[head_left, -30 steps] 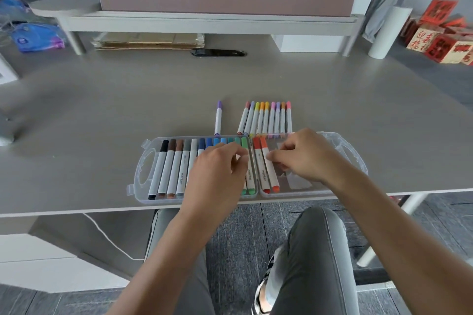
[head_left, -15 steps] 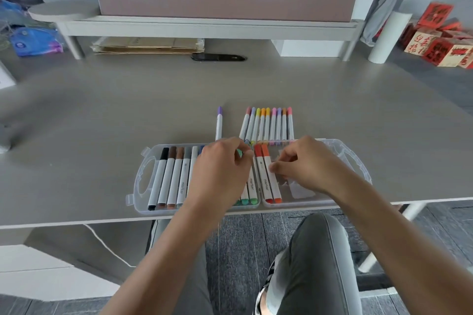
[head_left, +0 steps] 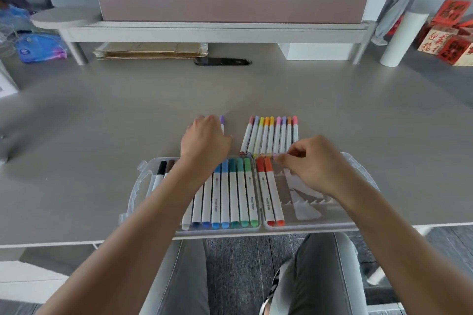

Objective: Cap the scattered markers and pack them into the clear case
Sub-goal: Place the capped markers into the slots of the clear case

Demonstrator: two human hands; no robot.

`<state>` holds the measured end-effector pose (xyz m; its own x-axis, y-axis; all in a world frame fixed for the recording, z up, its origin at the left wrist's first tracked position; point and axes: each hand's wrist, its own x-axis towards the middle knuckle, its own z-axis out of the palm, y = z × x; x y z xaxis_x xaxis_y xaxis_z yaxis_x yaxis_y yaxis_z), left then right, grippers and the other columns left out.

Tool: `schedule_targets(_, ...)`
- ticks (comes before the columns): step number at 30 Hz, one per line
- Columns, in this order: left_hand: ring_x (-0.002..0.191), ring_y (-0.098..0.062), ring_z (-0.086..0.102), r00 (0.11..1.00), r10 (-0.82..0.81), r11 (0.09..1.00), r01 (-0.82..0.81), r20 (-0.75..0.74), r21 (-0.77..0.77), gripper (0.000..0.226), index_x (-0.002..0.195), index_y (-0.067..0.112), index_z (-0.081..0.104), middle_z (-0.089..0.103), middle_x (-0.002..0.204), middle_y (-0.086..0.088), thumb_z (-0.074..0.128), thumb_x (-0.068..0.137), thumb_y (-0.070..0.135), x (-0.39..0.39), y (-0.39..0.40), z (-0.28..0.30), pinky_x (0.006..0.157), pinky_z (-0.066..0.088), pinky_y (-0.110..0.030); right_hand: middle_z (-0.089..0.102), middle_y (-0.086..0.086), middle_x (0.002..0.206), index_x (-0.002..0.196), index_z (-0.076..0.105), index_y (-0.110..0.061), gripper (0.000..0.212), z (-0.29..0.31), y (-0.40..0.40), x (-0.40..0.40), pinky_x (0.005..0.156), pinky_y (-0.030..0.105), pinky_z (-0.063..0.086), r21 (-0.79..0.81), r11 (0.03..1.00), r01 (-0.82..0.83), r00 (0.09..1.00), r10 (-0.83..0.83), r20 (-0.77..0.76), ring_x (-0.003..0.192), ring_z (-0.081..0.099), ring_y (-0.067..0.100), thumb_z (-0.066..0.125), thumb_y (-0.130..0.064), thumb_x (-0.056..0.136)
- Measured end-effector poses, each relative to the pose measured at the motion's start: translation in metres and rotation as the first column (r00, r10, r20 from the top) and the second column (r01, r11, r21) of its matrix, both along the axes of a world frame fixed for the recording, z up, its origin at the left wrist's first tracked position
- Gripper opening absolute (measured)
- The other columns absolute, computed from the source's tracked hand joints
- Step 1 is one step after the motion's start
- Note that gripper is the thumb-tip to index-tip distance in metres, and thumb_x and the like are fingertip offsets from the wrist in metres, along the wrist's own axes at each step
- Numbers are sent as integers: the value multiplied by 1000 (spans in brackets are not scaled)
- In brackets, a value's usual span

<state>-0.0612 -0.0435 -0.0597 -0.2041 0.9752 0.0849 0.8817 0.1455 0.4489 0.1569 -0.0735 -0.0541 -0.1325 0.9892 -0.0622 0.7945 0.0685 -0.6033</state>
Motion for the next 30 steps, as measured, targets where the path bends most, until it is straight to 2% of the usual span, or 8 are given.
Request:
schedule_targets(3, 67, -27, 51, 999, 21, 998, -22, -26, -51, 30, 70, 13, 42, 54, 79, -10, 55, 97, 17, 0, 15, -2, 58, 36, -31, 68, 0, 62, 74, 72, -16, 33, 1, 11, 3, 55, 32, 46, 30, 999, 10, 1000, -9, -23, 46, 50, 7, 74, -45, 92)
schedule_targets(8, 72, -29, 53, 999, 20, 999, -23, -48, -49, 23, 82, 6, 50, 52, 80, -12, 46, 103, 14, 5, 28, -3, 62, 41, -35, 68, 1, 63, 71, 71, -17, 32, -3, 29, 8, 62, 40, 55, 92, 994, 53, 999, -53, -1, 56, 63, 19, 75, -41, 92)
schedule_targets(10, 64, -23, 51, 1000, 17, 999, -18, -24, -41, 24, 84, 5, 54, 55, 78, -11, 47, 103, 17, 5, 30, -5, 57, 39, -32, 67, -1, 62, 68, 68, -19, 30, -4, 37, 9, 60, 36, 54, 111, 991, 73, 997, -74, 10, 58, 63, 19, 77, -37, 91)
schedule_targets(13, 59, -22, 56, 995, 22, 1000, -22, 93, 0, 18, 86, 2, 64, 66, 80, -14, 56, 97, 15, 5, 30, 0, 48, 42, -33, 69, -4, 66, 66, 66, -25, 27, -5, 51, 8, 71, 41, 59, 144, 984, 103, 992, -112, 58, 68, 67, 21, 79, -33, 88)
schedule_targets(15, 67, -28, 65, 971, -4, 999, -6, 240, 42, 13, 92, 3, 69, 70, 84, -13, 61, 94, 13, 7, 24, 8, 56, 57, -41, 70, -4, 68, 67, 68, -26, 23, -5, 60, 6, 75, 43, 60, 157, 981, 118, 988, -132, 80, 73, 68, 22, 79, -32, 86)
schedule_targets(18, 74, -22, 69, 908, -24, 995, -21, 417, 102, 11, 100, 10, 71, 70, 87, -3, 63, 93, 14, 11, 6, 20, 62, 62, -40, 71, -1, 69, 76, 76, -22, 17, -1, 71, 1, 71, 33, 57, 136, 984, 119, 978, -139, 152, 72, 69, 22, 74, -32, 89)
schedule_targets(24, 67, -7, 66, 825, -74, 993, 8, 561, 119, 18, 111, 20, 71, 70, 84, 9, 62, 95, 16, 17, -34, 22, 49, 48, -10, 61, 1, 65, 73, 67, -16, 27, 4, 88, -14, 52, 24, 33, 140, 981, 133, 930, -173, 324, 58, 55, 16, 74, -34, 92)
schedule_targets(30, 78, -15, 74, 775, -86, 994, 21, 626, 110, 23, 118, 18, 73, 74, 90, 3, 68, 96, 19, 18, -61, 14, 62, 63, -28, 57, 1, 73, 76, 54, -18, 33, 9, 97, -26, 54, 25, 31, 150, 981, 124, 864, -181, 470, 64, 53, 19, 69, -42, 91)
